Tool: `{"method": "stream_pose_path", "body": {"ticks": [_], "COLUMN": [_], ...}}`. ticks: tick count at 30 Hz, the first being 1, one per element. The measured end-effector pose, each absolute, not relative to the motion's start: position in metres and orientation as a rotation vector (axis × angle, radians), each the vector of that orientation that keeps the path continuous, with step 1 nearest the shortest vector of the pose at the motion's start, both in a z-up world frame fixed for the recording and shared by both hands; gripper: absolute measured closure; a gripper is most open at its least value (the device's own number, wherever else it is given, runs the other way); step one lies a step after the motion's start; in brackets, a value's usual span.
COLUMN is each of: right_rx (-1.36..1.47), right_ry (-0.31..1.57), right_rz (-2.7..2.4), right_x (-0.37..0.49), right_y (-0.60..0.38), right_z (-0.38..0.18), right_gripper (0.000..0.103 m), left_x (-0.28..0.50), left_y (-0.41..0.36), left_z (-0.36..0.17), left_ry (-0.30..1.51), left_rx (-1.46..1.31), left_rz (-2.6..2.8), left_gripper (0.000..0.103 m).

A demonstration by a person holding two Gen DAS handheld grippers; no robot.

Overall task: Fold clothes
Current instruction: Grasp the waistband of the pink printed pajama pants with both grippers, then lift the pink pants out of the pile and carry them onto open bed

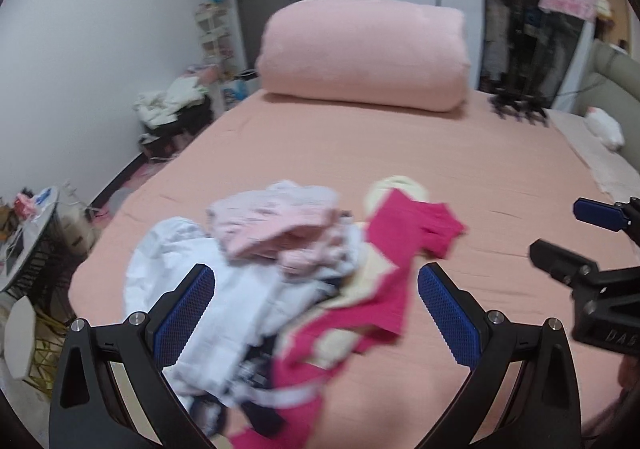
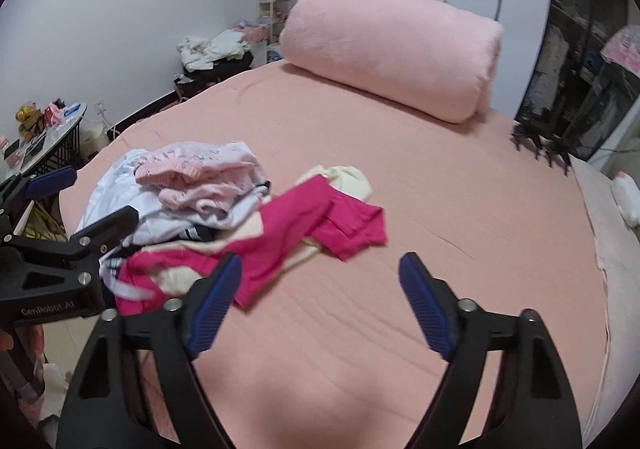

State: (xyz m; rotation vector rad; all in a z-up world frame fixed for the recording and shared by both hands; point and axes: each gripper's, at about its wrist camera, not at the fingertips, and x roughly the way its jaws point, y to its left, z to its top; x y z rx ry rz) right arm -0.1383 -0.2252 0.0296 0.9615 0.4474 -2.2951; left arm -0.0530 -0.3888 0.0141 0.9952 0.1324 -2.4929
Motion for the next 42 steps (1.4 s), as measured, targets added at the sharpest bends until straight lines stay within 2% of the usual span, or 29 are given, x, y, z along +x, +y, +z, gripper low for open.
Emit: {"method": "stream_pose_path", "body": {"ticks": [1, 6, 15, 21, 24, 29, 31, 32, 33, 34, 36, 42], "right_rx": [0.964, 0.967, 0.982, 0.971, 0.938, 0.914, 0.926, 0.943, 0.960, 0.984, 1.010, 0.982], "right_ry": [0.457, 0.522, 0.582, 0.526, 0.521, 0.542, 0.513, 0.516, 0.518, 0.518, 0.487, 0.485], "right_rz": [-2.290, -2.265, -2.202, -2.095, -2.039, -2.023, -2.002, -1.991, -1.981, -1.982, -1.982, -1.994], "right_x": [-0.142, -0.164, -0.200, -0.191, -0.180, -0.180, -0.188, -0.192, -0.196, -0.200, -0.204, -0.187], "right_y": [-0.236, -0.291, -0.372, -0.391, -0.393, -0.418, -0.428, -0.433, -0.438, -0.440, -0.435, -0.398], "right_z": [0.026, -0.001, -0.049, -0.055, -0.053, -0.056, -0.058, -0.059, -0.061, -0.061, -0.058, -0.039], "right_gripper": [0.025, 0.026, 0.024, 0.023, 0.017, 0.017, 0.023, 0.045, 0.073, 0.080, 0.084, 0.084], "left_x": [-0.055, -0.068, -0.101, -0.081, -0.072, -0.082, -0.088, -0.091, -0.093, -0.094, -0.092, -0.075], "left_y": [-0.401, -0.461, -0.520, -0.505, -0.501, -0.509, -0.512, -0.513, -0.514, -0.515, -0.509, -0.478], "left_z": [0.008, -0.024, -0.065, -0.068, -0.075, -0.082, -0.082, -0.082, -0.081, -0.081, -0.074, -0.044], "left_ry": [0.146, 0.234, 0.289, 0.196, 0.201, 0.223, 0.250, 0.275, 0.305, 0.336, 0.342, 0.344], "left_rx": [0.998, 1.020, 1.051, 1.037, 1.065, 1.052, 1.027, 1.034, 1.043, 1.052, 1.032, 0.976], "left_rz": [-2.481, -2.420, -2.416, -2.449, -2.470, -2.487, -2.521, -2.527, -2.533, -2.539, -2.571, -2.687], "left_gripper": [0.002, 0.027, 0.027, 0.022, 0.022, 0.023, 0.036, 0.064, 0.083, 0.086, 0.089, 0.095]}}
